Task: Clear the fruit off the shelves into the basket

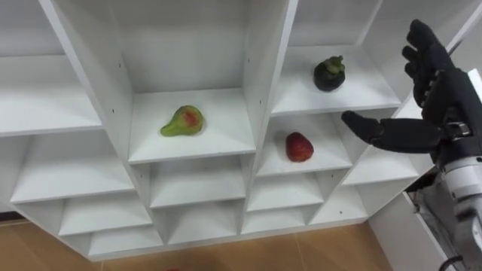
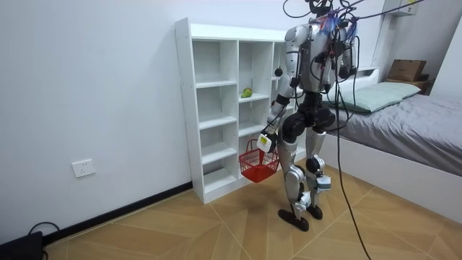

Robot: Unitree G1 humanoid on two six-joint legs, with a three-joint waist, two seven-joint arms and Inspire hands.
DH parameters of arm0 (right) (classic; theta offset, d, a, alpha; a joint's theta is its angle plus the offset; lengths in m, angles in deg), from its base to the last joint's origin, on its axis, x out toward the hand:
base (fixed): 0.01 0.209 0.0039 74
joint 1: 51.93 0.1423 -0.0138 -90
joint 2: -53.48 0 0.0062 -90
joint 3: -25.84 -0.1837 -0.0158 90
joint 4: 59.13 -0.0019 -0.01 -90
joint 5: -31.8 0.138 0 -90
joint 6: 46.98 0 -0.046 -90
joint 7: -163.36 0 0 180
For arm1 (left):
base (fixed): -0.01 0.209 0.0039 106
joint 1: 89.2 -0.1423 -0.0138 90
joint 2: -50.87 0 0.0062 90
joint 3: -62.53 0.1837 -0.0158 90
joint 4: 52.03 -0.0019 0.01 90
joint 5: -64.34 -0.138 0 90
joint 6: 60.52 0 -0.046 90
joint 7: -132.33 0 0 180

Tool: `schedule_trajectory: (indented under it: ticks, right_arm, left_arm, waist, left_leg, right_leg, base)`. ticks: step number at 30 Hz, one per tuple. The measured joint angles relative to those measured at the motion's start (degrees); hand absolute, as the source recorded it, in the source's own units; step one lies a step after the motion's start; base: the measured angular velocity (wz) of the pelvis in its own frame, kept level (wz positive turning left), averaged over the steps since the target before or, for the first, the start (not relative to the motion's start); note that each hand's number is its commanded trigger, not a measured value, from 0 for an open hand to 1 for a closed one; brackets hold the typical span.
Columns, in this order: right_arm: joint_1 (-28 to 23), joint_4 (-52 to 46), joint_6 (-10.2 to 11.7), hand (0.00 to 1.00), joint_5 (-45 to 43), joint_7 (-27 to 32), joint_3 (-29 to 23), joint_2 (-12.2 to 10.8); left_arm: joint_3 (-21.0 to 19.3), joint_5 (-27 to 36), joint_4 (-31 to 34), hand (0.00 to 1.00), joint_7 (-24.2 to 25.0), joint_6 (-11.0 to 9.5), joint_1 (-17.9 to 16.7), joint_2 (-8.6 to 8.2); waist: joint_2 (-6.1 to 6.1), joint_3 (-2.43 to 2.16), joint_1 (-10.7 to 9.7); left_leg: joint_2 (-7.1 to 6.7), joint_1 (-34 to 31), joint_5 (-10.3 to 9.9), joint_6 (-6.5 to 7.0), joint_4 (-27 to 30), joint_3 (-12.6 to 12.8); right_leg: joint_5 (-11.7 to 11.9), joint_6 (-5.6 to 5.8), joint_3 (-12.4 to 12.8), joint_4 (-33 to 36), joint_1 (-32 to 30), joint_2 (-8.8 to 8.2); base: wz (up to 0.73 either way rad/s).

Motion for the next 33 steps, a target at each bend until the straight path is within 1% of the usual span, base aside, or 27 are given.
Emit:
schedule_trajectory:
  ticks: [2,5,7,9,10,12,15,18,21,23,28,33]
  right_arm:
    - [1.0,0.0,0.0,0.00,-0.1,0.7,0.6,0.1]
    - [3.8,0.0,0.0,0.00,0.2,1.0,2.0,0.2]
    - [5.7,0.3,0.4,0.00,1.3,1.2,4.1,0.3]
    - [6.5,0.8,0.5,0.00,2.1,1.0,5.9,0.3]
    - [6.5,1.0,0.5,0.00,2.2,0.8,6.7,0.3]
    - [6.6,1.5,0.5,0.00,2.6,0.7,7.6,0.2]
    - [7.9,4.6,0.5,0.00,4.2,0.7,7.8,0.1]
    - [9.3,7.5,0.5,0.00,4.2,1.0,7.8,0.1]
    - [9.7,9.6,0.5,0.00,4.2,1.7,7.8,-0.2]
    - [9.7,10.2,0.5,0.00,4.2,2.2,7.8,-0.3]
    - [10.8,12.5,0.6,0.00,4.7,4.2,7.8,-0.4]
    - [11.6,14.3,0.6,0.00,6.9,6.5,7.8,-0.5]
  left_arm:
    - [0.6,0.0,0.1,1.00,-0.6,0.0,0.2,0.00]
    - [1.8,0.0,0.1,1.00,-1.1,0.0,0.7,0.03]
    - [2.9,0.0,0.4,1.00,-1.1,0.0,1.0,0.04]
    - [3.9,0.0,0.7,1.00,-1.1,0.0,1.2,-0.07]
    - [4.0,0.0,0.8,1.00,-1.0,0.1,1.4,-0.24]
    - [4.2,0.0,1.1,1.00,-1.0,0.2,1.6,-0.60]
    - [4.2,0.0,2.9,1.00,-1.0,0.4,0.9,-0.80]
    - [3.9,0.0,3.0,1.00,-0.8,0.5,0.8,-0.94]
    - [3.8,0.0,2.9,1.00,-0.7,0.5,0.9,-0.99]
    - [3.8,0.0,2.9,1.00,-0.6,0.5,1.0,-1.05]
    - [3.7,0.0,2.9,1.00,-0.6,0.8,1.1,-1.32]
    - [3.8,0.0,2.9,1.00,-0.6,1.3,1.1,-1.31]
  waist:
    - [0.10,0.06,0.2]
    - [0.04,0.06,0.2]
    - [0.07,0.07,0.7]
    - [0.11,0.08,0.8]
    - [0.18,0.14,1.3]
    - [0.32,0.19,1.6]
    - [0.36,0.20,2.1]
    - [0.65,0.24,2.3]
    - [0.81,0.28,2.7]
    - [0.93,0.32,3.2]
    - [1.24,0.11,3.5]
    - [1.18,-0.03,3.4]
  left_leg:
    - [0.00,-0.3,0.0,0.00,0.0,-0.1]
    - [0.00,-0.4,0.0,0.00,0.0,-0.1]
    - [0.00,-0.3,0.0,0.00,0.1,-0.3]
    - [-0.02,-0.1,0.0,0.00,0.1,-0.5]
    - [-0.04,-0.1,0.0,0.00,0.1,-0.7]
    - [-0.08,-0.1,0.0,0.01,0.1,-1.4]
    - [-0.10,-0.2,0.0,0.01,0.1,-1.8]
    - [-0.10,0.0,0.0,0.01,0.2,-2.0]
    - [-0.19,0.0,0.0,0.01,0.2,-2.0]
    - [-0.20,0.0,0.0,0.00,0.2,-2.1]
    - [-0.19,-0.1,0.0,-0.01,0.3,-2.2]
    - [-0.27,0.0,0.0,0.00,0.5,-2.9]
  right_leg:
    - [0.0,0.00,-0.1,0.1,0.0,-0.02]
    - [0.0,0.00,-0.2,0.0,0.0,-0.01]
    - [0.0,0.00,-0.4,-0.1,0.2,-0.04]
    - [0.0,0.01,-0.6,-0.1,0.2,-0.09]
    - [0.0,0.01,-1.0,-0.2,0.4,-0.14]
    - [0.0,0.01,-1.7,-0.2,0.5,-0.21]
    - [0.0,0.02,-1.9,-0.2,0.6,-0.23]
    - [0.0,0.02,-1.8,-0.3,0.9,-0.22]
    - [0.0,0.02,-1.9,-1.0,1.3,-0.25]
    - [0.0,0.02,-2.3,-1.1,1.4,-0.26]
    - [0.0,0.02,-2.7,-1.1,1.4,-0.31]
    - [0.0,0.02,-3.4,-1.0,1.9,-0.44]
  base:
    - [0.00]
    - [0.01]
    - [0.03]
    - [0.06]
    - [0.10]
    - [0.16]
    - [0.09]
    - [0.01]
    - [0.00]
    - [0.00]
    - [0.01]
    - [0.06]
